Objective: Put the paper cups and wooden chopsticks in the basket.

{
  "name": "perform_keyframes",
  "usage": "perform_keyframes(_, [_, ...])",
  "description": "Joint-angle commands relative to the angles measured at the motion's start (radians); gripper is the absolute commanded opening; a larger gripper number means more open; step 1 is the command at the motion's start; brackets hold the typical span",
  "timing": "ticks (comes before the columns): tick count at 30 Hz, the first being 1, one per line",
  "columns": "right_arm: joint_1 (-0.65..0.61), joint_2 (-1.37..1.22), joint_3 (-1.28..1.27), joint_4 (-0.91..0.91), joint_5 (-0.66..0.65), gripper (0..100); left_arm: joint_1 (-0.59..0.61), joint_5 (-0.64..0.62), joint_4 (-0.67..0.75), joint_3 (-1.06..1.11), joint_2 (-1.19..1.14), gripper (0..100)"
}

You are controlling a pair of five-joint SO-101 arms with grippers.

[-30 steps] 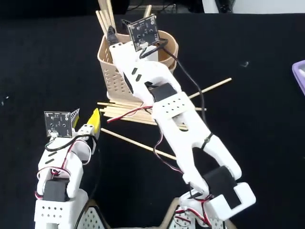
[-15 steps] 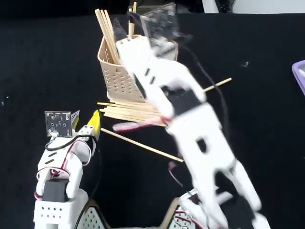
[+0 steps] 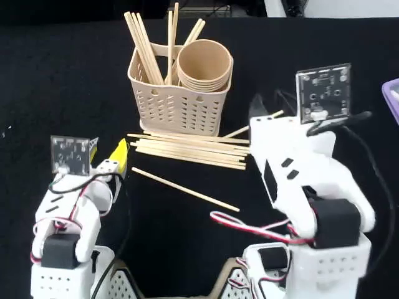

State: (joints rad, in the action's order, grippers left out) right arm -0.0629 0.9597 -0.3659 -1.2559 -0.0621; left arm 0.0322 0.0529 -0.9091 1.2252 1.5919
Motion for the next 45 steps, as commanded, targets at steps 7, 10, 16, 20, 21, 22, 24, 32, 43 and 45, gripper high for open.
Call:
perform_keyframes(7, [0.107,-0.107,-0.545,0.542,-0.021,10.9,-0.01,-0.063,0.006,-0.171,-0.477,19])
perform_keyframes(10, [0.137,-0.18,-0.676,0.827,0.035,9.0,-0.01,-0.068,0.015,-0.157,-0.479,19])
perform_keyframes(16, [0.146,-0.444,-0.648,1.034,0.052,2.1,-0.004,-0.068,0.08,-0.099,-0.479,19])
perform_keyframes(20, [0.147,-0.674,-0.475,1.034,0.104,2.4,-0.002,-0.068,0.081,-0.099,-0.479,19])
perform_keyframes(21, [0.147,-0.736,-0.43,1.034,0.133,2.5,-0.002,-0.068,0.081,-0.099,-0.479,19])
perform_keyframes(22, [0.147,-0.794,-0.384,1.034,0.161,2.5,-0.002,-0.068,0.081,-0.099,-0.479,19])
perform_keyframes(24, [0.146,-0.903,-0.302,1.034,0.201,2.4,-0.002,-0.068,0.081,-0.096,-0.479,19])
perform_keyframes(32, [0.089,-1.168,-0.17,1.033,0.15,2.1,-0.001,-0.066,0.083,-0.097,-0.479,19])
perform_keyframes(43, [0.043,-1.178,0.015,0.489,-0.005,2.1,-0.001,-0.066,0.083,-0.101,-0.479,19])
perform_keyframes(45, [0.043,-1.178,0.054,0.376,-0.006,2.1,-0.001,-0.064,0.083,-0.102,-0.479,19])
